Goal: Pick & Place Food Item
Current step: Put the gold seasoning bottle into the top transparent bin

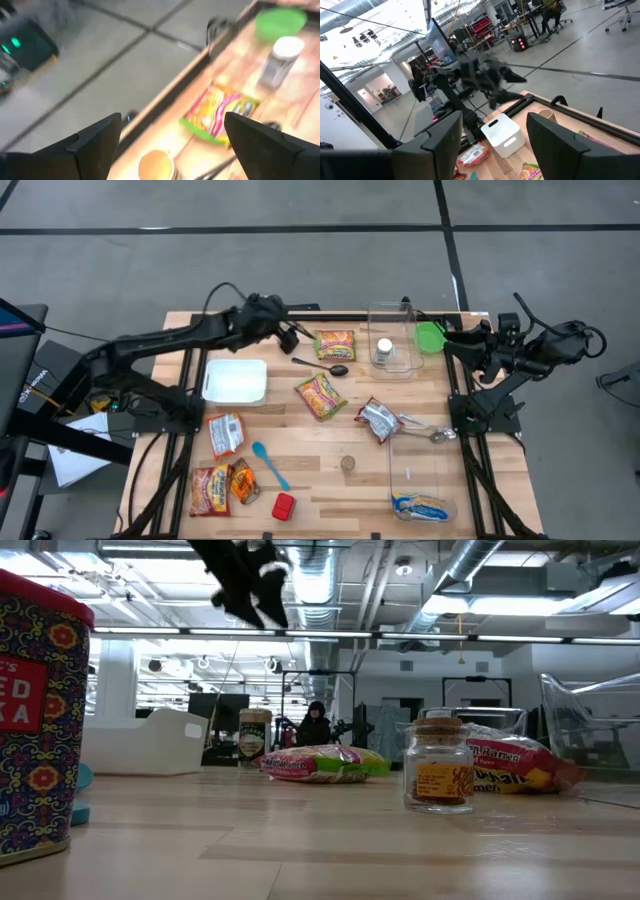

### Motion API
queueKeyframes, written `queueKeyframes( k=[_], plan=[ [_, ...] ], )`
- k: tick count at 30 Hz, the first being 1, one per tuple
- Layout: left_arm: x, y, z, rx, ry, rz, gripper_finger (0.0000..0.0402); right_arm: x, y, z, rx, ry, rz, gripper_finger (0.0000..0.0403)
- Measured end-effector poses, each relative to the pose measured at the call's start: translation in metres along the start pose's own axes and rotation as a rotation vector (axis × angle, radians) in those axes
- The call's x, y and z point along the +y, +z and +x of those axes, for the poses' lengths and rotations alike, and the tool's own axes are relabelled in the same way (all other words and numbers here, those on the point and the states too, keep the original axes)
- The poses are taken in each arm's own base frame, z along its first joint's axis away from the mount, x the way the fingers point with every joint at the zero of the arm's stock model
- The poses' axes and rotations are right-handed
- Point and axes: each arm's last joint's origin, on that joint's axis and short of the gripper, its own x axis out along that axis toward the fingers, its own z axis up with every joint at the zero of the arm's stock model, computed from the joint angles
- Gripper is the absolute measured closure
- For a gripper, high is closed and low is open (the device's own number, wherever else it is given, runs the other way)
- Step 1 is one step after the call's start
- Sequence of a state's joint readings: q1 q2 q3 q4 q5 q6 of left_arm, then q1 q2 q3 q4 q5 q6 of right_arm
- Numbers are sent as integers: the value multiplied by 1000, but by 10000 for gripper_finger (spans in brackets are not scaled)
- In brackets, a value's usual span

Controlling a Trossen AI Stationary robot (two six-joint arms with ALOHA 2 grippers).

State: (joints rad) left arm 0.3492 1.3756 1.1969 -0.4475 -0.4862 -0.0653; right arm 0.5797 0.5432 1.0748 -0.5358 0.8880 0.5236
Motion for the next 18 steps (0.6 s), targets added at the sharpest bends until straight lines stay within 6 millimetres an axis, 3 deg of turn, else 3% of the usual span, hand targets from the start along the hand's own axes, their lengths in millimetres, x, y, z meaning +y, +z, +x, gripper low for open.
queueKeyframes(
  k=[6,12,18],
  plan=[
    [16,-9,41,87,42,-244,54,1,1,0,-6,4,9,187],
    [40,-19,68,152,120,-502,61,1,1,0,-9,2,10,187],
    [43,-34,91,239,152,-718,62,0,1,0,-14,-7,7,187]
  ],
)
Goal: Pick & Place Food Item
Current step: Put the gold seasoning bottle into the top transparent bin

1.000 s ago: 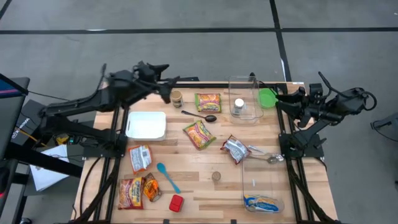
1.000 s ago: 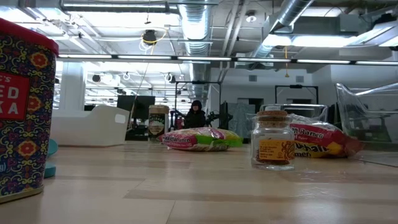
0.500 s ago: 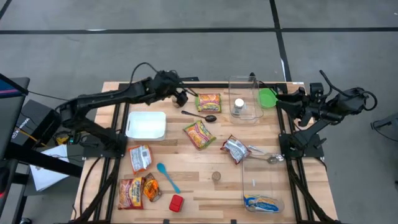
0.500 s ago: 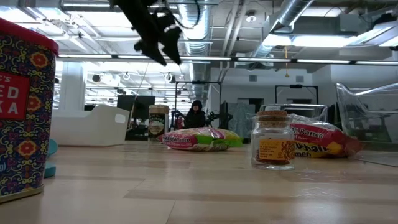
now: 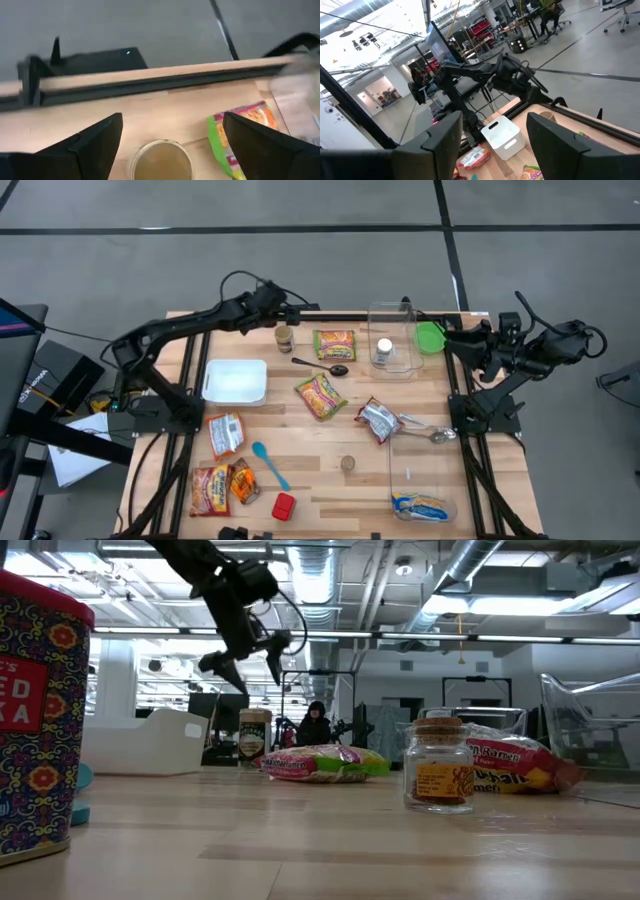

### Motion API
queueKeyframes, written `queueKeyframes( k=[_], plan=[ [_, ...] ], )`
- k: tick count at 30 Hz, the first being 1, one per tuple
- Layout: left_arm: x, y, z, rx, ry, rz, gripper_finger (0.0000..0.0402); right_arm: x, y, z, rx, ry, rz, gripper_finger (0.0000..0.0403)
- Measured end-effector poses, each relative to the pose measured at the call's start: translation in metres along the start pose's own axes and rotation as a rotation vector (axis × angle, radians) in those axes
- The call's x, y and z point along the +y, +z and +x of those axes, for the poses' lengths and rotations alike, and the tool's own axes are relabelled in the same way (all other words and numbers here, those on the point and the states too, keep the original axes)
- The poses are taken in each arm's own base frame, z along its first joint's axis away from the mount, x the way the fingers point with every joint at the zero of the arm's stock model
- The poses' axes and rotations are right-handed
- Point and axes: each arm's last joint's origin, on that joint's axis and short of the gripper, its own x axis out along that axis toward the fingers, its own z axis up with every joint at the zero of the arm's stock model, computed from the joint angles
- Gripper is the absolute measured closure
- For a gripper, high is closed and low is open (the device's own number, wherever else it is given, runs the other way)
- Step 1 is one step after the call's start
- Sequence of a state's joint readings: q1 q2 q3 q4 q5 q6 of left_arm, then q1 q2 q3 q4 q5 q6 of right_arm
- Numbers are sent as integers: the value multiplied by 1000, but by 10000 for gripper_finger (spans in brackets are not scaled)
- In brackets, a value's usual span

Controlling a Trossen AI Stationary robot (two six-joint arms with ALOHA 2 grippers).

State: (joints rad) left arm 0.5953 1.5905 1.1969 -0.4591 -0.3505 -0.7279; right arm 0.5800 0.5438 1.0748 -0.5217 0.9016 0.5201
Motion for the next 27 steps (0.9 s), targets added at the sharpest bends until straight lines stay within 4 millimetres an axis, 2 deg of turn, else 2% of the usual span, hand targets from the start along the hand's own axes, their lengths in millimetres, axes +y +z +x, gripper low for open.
queueKeyframes(
  k=[8,14,27],
  plan=[
    [7,-9,31,73,76,-60,76,0,0,0,-8,-14,-4,187],
    [7,-16,43,124,73,-53,94,0,0,0,-7,-14,-5,187],
    [-7,-33,37,239,7,0,96,-1,-2,0,6,-20,-24,187]
  ],
)
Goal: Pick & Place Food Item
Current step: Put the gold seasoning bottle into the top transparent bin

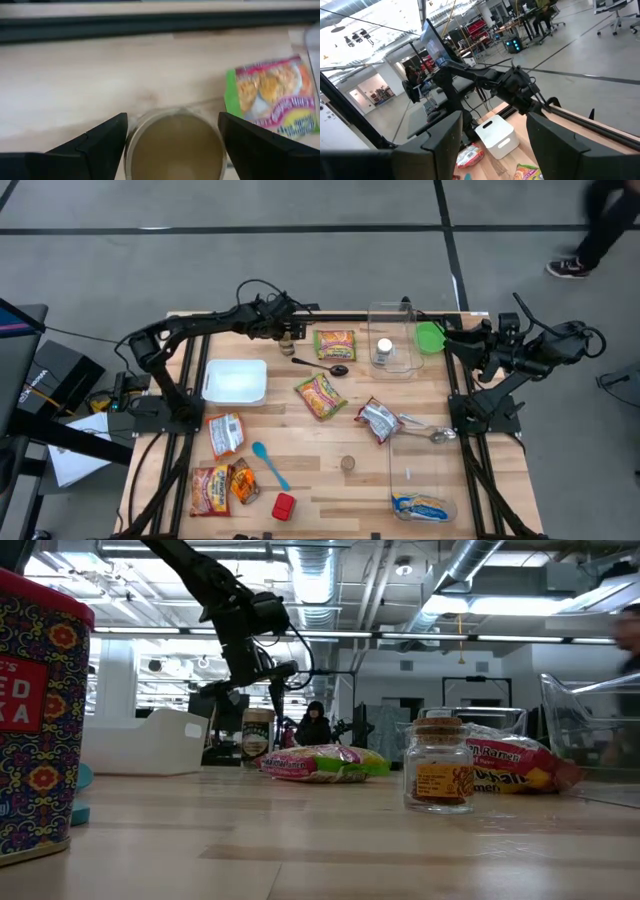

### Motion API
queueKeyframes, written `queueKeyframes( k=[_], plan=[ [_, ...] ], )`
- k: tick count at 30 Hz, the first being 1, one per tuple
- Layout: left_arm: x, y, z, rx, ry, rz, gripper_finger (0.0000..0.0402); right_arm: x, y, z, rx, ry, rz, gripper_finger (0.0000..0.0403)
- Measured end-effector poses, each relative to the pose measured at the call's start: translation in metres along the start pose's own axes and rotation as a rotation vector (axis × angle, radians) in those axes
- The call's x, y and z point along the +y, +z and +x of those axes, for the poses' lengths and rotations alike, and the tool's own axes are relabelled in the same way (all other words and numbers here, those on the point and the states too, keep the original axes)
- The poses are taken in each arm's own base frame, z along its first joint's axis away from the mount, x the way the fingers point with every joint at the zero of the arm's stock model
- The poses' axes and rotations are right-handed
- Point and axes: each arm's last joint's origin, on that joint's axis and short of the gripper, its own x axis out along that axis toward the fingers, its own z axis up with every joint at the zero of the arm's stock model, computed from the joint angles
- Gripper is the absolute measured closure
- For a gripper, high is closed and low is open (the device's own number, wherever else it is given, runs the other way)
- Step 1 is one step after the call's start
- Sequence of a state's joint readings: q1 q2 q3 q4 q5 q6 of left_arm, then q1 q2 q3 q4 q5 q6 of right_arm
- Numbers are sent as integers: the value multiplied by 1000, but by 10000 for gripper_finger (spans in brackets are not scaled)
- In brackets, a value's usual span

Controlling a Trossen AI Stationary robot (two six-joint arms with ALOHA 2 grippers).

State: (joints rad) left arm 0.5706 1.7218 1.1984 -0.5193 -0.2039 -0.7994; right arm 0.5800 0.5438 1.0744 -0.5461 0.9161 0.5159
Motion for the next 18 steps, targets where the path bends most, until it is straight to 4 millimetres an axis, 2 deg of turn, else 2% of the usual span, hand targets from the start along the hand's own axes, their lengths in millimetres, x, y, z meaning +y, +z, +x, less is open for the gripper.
queueKeyframes(
  k=[10,18],
  plan=[
    [-20,-24,-7,54,-47,92,96,0,-1,0,10,8,-6,187],
    [-29,-36,-14,-55,31,271,76,0,-1,0,21,23,-2,187]
  ],
)
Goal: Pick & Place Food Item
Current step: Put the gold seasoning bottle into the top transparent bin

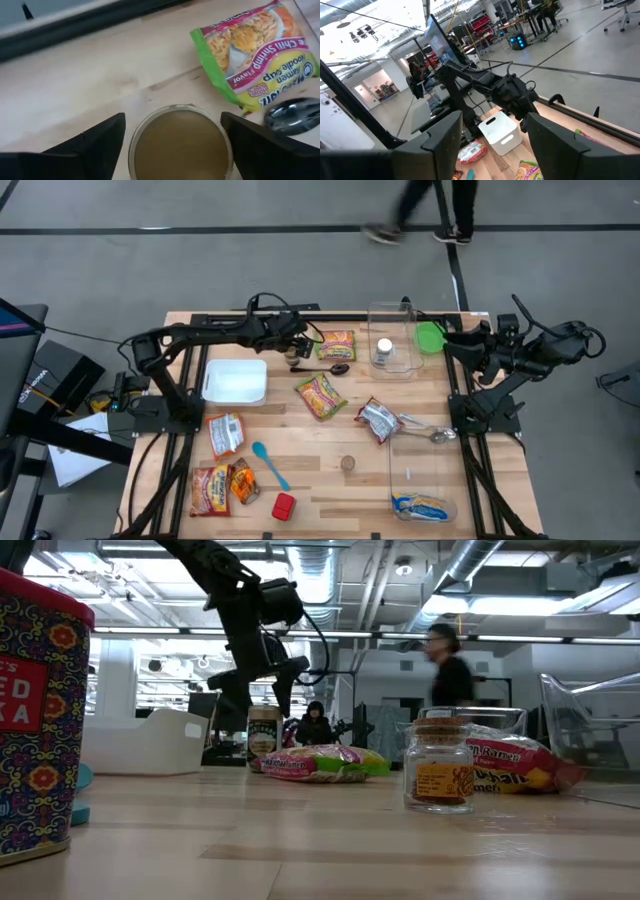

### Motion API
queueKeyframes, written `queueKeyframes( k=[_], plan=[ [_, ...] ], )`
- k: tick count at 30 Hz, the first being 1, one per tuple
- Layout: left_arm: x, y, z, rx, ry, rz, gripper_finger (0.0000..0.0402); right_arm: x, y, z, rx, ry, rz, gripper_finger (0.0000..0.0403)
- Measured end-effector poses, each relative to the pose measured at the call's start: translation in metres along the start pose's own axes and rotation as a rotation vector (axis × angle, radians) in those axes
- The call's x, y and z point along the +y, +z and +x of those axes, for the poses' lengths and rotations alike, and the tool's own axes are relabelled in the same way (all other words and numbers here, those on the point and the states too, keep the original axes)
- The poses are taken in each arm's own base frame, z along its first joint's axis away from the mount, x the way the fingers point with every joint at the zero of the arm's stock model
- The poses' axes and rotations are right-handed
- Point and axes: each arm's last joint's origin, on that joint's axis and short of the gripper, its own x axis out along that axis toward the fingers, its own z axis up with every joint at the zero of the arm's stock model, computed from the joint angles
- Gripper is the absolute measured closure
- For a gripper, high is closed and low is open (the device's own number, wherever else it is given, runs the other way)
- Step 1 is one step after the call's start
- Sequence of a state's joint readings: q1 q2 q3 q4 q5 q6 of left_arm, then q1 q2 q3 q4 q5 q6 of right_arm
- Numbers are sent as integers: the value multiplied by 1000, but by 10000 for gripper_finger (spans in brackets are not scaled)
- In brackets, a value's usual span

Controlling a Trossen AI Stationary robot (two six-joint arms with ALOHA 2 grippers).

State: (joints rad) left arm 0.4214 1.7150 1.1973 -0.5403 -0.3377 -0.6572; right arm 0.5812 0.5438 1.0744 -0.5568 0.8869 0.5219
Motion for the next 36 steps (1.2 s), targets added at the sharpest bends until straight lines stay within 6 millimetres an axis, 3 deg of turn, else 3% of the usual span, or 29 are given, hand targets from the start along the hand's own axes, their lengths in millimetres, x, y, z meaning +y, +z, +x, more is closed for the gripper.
queueKeyframes(
  k=[5,10,22,25,32,36],
  plan=[
    [-10,-6,-15,-60,6,53,49,0,-1,0,20,16,10,187],
    [-19,-12,-30,-106,-6,-17,31,-2,-5,0,44,3,21,187],
    [-55,-62,-62,-206,39,-118,22,-2,-5,0,56,14,45,187],
    [-58,-67,-56,-204,46,-175,17,-2,-5,0,55,14,46,187],
    [-73,-74,-8,-170,35,-241,15,-2,-5,0,58,20,56,187],
    [-82,-84,6,-136,3,-334,23,-2,-4,-1,55,22,67,187]
  ],
)
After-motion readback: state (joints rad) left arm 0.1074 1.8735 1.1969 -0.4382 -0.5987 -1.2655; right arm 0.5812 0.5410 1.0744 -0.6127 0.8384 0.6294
